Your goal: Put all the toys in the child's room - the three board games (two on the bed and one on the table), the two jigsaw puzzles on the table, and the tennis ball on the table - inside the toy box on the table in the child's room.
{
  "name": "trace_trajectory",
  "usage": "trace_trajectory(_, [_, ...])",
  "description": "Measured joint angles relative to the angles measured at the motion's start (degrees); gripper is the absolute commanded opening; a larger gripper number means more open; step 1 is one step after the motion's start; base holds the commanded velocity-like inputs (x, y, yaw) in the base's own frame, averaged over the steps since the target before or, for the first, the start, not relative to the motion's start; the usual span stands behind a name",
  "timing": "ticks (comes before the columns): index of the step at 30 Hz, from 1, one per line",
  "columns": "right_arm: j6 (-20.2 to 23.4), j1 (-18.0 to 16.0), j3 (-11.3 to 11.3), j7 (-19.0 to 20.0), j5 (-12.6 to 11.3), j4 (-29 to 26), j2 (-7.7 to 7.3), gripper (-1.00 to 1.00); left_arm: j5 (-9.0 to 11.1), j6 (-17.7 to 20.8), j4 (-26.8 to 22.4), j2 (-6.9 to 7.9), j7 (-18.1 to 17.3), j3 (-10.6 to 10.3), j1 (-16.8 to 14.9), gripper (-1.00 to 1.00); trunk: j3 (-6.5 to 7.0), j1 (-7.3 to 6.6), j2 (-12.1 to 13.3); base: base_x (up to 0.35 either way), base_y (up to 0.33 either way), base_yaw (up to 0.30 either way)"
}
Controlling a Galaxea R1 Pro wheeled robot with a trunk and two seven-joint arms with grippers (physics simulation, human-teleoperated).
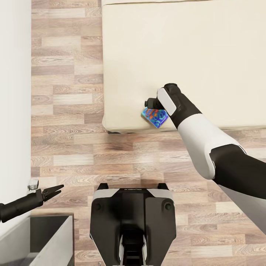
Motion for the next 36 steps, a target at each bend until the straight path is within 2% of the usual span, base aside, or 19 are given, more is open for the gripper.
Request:
trace_trajectory(8, [-0.01, 0.0, 0.0, 0.05, 0.0, 0.0, 0.0, 1.0, 0.01, 0.0, 0.0, 0.0, -0.03, 0.11, 0.0, 1.0, 0.0, 0.0, 0.0, -0.132, 0.0, 0.0])
trace_trajectory(36, [-0.01, 0.0, 0.0, 0.07, 0.08, 0.0, 0.0, 1.0, 0.0, 0.0, 0.0, 0.08, -0.04, 0.3, 0.0, 1.0, 0.0, 0.0, 0.0, -0.032, 0.0, 0.0])
